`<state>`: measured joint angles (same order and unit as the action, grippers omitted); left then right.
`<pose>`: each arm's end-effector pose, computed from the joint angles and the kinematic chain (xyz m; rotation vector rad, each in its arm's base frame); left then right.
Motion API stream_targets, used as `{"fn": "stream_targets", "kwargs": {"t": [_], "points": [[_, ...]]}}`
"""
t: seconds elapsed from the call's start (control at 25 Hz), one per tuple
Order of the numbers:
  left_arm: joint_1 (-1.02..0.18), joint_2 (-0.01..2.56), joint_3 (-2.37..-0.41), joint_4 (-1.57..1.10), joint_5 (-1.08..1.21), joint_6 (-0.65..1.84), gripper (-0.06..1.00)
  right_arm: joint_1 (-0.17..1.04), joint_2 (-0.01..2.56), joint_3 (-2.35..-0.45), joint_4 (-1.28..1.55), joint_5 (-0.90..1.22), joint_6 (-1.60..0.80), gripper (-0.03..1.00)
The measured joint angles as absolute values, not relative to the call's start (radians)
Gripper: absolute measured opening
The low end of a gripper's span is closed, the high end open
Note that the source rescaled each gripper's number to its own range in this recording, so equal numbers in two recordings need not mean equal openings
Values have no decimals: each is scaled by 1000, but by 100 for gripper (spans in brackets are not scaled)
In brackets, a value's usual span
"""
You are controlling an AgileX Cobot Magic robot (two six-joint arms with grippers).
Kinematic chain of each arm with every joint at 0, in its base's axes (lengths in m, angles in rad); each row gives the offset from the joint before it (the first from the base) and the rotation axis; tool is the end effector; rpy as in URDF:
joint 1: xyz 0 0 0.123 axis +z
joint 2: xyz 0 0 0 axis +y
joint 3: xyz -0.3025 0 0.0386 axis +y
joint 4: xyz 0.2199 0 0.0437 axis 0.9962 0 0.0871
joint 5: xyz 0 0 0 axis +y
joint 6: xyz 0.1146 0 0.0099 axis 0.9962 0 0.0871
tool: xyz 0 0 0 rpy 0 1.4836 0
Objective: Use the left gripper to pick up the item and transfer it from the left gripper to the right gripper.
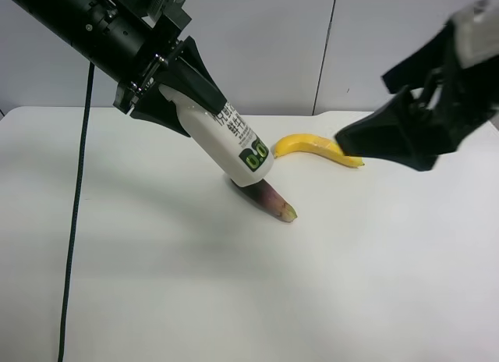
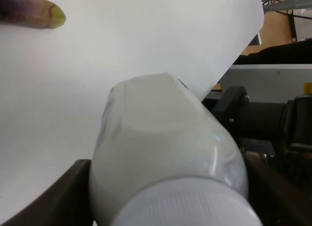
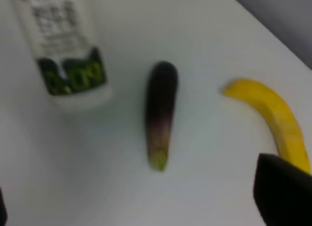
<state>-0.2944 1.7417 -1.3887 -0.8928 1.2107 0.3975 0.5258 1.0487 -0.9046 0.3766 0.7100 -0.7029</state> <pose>0.2936 -0.1767 0.3037 0.5451 2.6963 -1.2324 0.1501 0.1190 0.3415 -1.1482 1.9919 0.3373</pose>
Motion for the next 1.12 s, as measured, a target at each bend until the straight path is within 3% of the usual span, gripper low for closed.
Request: {"fn": "stream_targets", "kwargs": {"t": [0.24, 1.12], "points": [[-294, 1742, -1389, -893, 1211, 398, 4, 685, 1236, -982, 370, 594, -757, 100], [-294, 1742, -1389, -941, 1211, 443, 4, 694, 1549, -1041, 600, 489, -1030, 100]]}}
